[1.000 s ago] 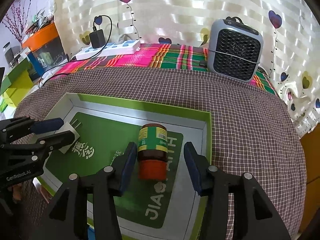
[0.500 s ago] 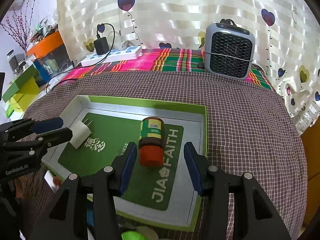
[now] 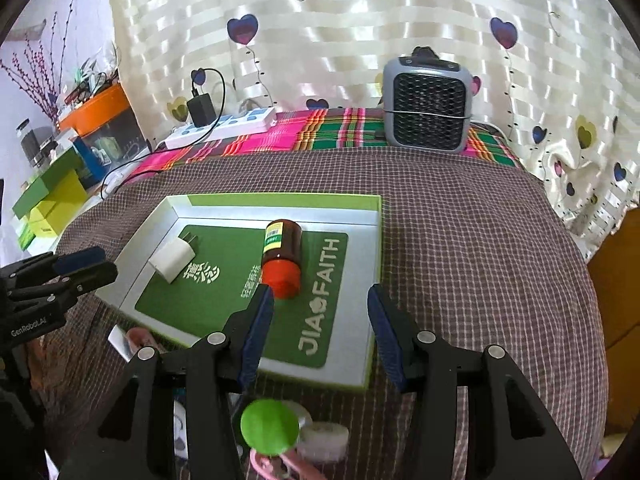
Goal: Organize rigid objects
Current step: 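Grasp the pink clip with the right gripper while the left gripper moves toward the silver lighter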
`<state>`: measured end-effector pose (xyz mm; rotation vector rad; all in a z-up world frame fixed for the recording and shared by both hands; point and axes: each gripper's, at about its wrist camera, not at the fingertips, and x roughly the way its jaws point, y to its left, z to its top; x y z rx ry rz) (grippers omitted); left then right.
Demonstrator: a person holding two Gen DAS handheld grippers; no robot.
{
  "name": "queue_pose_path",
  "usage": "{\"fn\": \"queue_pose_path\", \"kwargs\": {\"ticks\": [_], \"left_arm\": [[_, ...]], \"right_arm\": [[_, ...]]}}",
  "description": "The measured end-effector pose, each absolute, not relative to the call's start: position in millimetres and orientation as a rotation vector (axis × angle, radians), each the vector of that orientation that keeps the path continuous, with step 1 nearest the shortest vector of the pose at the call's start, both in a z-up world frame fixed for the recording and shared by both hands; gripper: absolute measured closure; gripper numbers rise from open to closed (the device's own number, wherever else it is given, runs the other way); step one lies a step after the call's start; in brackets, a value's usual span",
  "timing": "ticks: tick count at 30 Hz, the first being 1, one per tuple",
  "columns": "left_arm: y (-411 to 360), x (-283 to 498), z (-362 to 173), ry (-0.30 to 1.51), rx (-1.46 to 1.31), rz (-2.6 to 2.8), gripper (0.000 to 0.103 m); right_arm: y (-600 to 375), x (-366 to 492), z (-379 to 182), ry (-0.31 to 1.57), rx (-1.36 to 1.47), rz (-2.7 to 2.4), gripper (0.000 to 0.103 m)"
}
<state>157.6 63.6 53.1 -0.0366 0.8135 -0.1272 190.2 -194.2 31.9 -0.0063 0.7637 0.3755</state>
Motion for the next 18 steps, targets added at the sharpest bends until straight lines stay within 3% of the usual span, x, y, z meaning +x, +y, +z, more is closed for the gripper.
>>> {"fn": "queue_pose_path", "kwargs": {"ticks": [18], "left_arm": [[75.8, 128.0, 21.7, 0.88, -0.091, -0.168, 0.062]], "right_arm": [[-234.4, 129.5, 17.2, 0.75, 0.056, 0.331, 0.053]]}}
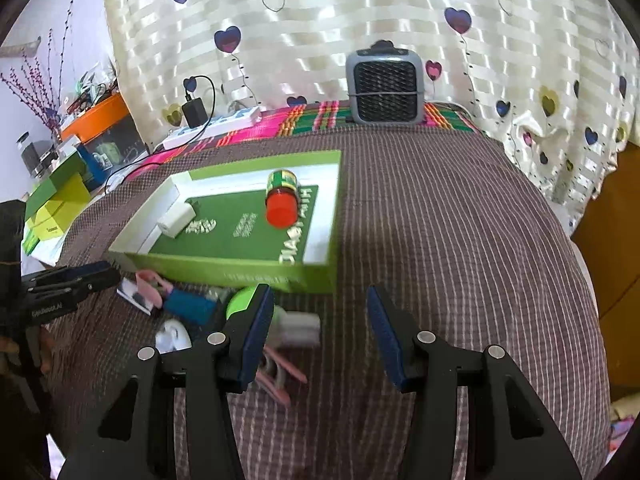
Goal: Organize rigid objects
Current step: 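Grasp the pink clip with the right gripper while the left gripper moves toward the silver lighter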
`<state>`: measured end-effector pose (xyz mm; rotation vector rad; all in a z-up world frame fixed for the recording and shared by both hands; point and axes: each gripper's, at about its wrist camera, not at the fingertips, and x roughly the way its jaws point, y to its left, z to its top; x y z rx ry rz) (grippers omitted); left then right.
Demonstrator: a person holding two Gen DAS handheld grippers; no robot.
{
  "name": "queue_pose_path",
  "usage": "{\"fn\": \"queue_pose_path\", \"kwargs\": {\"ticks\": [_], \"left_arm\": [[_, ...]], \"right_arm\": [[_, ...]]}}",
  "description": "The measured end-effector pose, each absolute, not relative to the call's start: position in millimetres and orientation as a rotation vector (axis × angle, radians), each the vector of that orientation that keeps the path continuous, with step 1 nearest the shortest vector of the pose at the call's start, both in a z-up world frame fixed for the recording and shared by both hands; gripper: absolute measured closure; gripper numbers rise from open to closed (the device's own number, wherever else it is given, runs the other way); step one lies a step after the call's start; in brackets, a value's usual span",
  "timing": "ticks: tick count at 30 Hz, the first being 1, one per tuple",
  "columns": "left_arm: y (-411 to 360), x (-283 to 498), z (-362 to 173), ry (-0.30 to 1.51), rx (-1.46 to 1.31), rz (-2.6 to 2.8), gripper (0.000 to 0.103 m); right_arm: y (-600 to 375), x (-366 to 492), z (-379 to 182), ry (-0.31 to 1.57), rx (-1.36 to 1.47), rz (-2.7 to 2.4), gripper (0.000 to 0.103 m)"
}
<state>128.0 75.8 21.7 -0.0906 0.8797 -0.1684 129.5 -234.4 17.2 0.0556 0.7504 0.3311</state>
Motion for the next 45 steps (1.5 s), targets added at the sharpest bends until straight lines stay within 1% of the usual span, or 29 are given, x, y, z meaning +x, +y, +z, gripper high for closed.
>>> {"fn": "queue_pose_path", "kwargs": {"ticks": [13, 22, 32, 38, 45], "left_arm": [[63.3, 130.9, 10.8, 0.918, -0.097, -0.252, 0.062], [49.1, 120.3, 10.5, 0.926, -0.075, -0.314, 0.061], [39.5, 99.3, 10.7, 0.931, -0.032, -0.351, 0.061], [40.8, 106.1, 14.1, 0.912, 0.026, -0.339, 0.061], [31.5, 123.8, 9.5, 0.933, 0.092, -0.366, 0.061]], "right_arm": [[-238.3, 113.4, -4.4, 0.8, 0.098, 0.502, 0.053], [-228.3, 110.2, -13.3, 0.844, 0.053, 0.539, 0.053], [-217.9, 103.2, -15.8, 0.853, -0.007, 0.564, 0.053], [-215.2, 103.2, -15.4, 0.853, -0.04, 0.546, 0.053], [-216.3, 106.1, -15.3, 0.854, -0.055, 0.521, 0.053]]}}
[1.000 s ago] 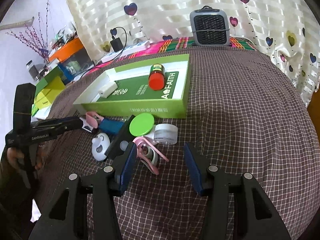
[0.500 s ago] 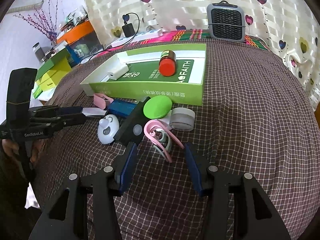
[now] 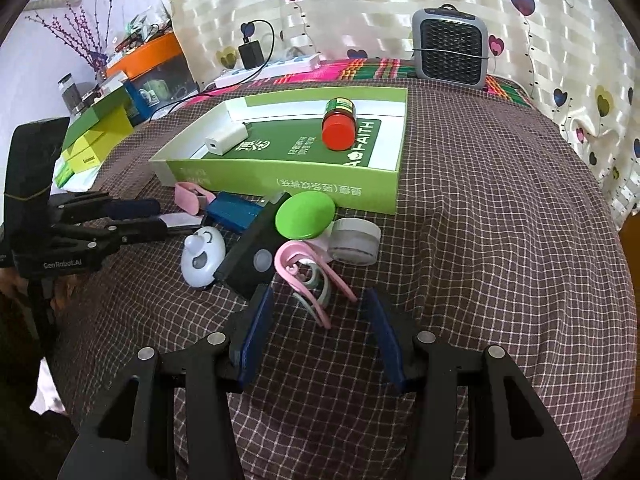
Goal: Organize rigid objects
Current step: 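Grasp the pink clip with the right gripper while the left gripper moves toward the silver lighter, then close the left gripper on the silver lighter and lift it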
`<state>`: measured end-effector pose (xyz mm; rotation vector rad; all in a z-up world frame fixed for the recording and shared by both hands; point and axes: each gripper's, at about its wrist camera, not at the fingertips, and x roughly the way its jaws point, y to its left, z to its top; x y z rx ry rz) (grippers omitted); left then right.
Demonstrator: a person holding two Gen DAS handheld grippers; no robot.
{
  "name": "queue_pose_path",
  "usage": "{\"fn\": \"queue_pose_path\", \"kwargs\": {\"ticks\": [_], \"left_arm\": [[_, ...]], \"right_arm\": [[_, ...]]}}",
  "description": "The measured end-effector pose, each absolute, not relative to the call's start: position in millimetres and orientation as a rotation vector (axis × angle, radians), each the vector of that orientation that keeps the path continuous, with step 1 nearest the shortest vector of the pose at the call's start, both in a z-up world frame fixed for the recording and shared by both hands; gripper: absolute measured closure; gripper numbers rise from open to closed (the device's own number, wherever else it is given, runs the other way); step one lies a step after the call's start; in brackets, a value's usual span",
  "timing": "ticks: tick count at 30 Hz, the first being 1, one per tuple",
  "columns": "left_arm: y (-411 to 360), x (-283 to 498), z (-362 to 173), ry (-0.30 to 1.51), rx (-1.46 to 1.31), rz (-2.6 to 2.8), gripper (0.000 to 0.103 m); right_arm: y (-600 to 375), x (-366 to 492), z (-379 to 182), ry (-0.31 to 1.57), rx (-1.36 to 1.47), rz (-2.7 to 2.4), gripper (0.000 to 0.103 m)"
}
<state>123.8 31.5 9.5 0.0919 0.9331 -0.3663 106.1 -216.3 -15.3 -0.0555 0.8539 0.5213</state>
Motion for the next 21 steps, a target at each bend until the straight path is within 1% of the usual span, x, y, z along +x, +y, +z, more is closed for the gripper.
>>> {"fn": "queue_pose_path", "kwargs": {"ticks": [9, 11, 12, 13, 16, 21], "left_arm": [[24.3, 123.4, 8.2, 0.942, 0.122, -0.407, 0.061], [20.3, 118.8, 8.5, 0.942, 0.136, -0.424, 0.061], [17.7, 116.0, 8.7, 0.941, 0.144, -0.435, 0.061], [15.2, 113.4, 8.4, 0.942, 0.151, -0.448, 0.061], [7.1, 108.5, 8.9, 0.94, 0.178, -0.46, 0.061], [1.6, 114.2, 9.3, 0.945, 0.171, -0.44, 0.061]], "right_arm": [[-210.5, 106.5, -14.7, 0.845, -0.104, 0.537, 0.053], [-208.4, 103.0, -14.0, 0.837, -0.121, 0.553, 0.056], [-207.0, 101.2, -13.9, 0.833, -0.131, 0.557, 0.061], [-205.9, 99.8, -14.0, 0.832, -0.142, 0.561, 0.063], [-203.5, 97.2, -14.9, 0.831, -0.163, 0.571, 0.066], [-202.2, 100.1, -15.0, 0.832, -0.178, 0.558, 0.066]]}}
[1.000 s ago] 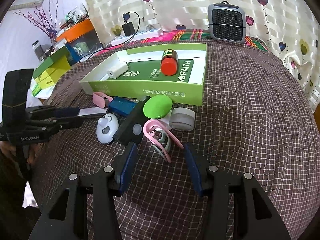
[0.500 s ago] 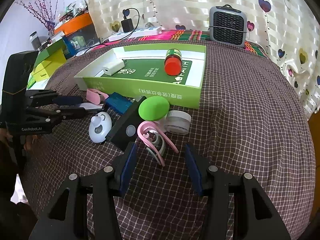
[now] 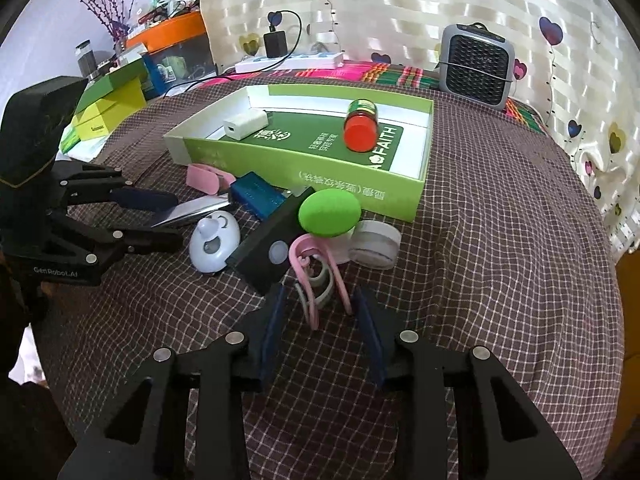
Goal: Organize rigid objects
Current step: 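Close the left gripper on the silver lighter and lift it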
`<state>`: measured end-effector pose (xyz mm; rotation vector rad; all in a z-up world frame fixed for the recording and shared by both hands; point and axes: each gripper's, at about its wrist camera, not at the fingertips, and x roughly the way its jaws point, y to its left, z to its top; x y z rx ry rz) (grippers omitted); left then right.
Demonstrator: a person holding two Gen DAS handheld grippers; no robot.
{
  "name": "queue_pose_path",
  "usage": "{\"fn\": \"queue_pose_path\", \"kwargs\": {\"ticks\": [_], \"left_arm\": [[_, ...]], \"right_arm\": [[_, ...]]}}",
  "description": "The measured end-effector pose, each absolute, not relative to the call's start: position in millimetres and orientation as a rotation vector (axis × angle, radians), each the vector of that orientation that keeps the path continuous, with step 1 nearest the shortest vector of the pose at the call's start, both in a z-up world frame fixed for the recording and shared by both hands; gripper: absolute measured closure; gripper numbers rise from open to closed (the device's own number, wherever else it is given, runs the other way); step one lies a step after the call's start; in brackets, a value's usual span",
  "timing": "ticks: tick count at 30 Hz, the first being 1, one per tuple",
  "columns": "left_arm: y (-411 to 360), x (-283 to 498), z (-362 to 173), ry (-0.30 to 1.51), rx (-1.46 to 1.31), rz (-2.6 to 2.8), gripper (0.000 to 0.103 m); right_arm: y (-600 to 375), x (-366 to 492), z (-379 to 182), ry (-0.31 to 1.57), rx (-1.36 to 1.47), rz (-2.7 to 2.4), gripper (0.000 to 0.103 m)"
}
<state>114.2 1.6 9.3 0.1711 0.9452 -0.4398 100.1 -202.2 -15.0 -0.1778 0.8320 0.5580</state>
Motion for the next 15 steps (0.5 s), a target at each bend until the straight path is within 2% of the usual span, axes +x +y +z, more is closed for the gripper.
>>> {"fn": "queue_pose_path", "kwargs": {"ticks": [15], "left_arm": [[-5.2, 126.1, 8.0, 0.936, 0.182, -0.385, 0.061]], "right_arm": [[-196.7, 109.6, -15.4, 0.833, -0.213, 0.548, 0.066]]}}
